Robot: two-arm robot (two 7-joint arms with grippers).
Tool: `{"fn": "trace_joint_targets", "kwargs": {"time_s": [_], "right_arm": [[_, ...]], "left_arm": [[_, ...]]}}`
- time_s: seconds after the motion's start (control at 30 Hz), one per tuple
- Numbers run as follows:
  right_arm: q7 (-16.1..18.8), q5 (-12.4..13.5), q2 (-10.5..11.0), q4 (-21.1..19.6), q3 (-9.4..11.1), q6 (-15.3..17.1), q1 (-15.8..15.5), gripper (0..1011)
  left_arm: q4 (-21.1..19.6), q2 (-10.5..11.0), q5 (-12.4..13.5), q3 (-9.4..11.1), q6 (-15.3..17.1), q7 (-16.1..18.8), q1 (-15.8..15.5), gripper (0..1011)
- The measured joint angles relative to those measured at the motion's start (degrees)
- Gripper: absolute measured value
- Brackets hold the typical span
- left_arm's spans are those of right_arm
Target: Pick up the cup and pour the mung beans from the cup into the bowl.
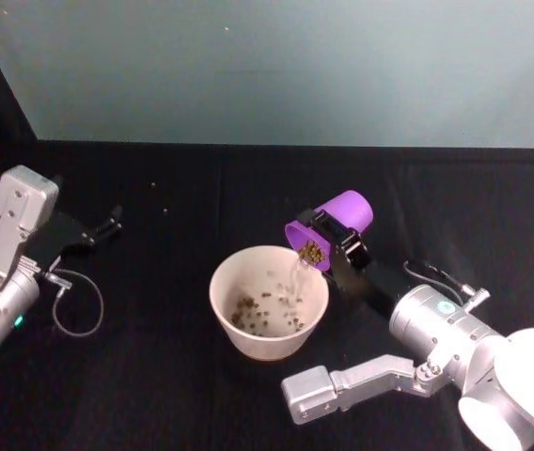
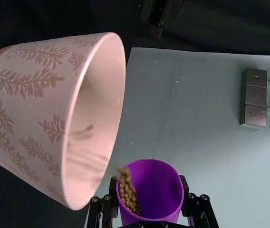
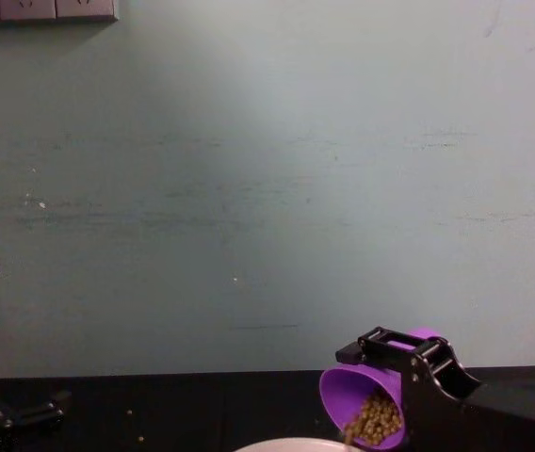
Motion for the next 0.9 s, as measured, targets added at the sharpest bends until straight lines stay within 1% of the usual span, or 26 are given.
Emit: {"fn": "trace_joint_targets", "kwargs": {"time_s": [0.57,0.9], "right_arm": [[1.17,-1.86,0.93,-0.79,-0.96,0.45,0.79,723],[0.74,-3.22,1.25,-1.21,-1.46,0.82,1.28,723]], "left_arm": [[0.00,0.00,0.00,0.00,0.00,0.00,0.00,1000],[0.00,0.00,0.00,0.00,0.00,0.00,0.00,1000]]}}
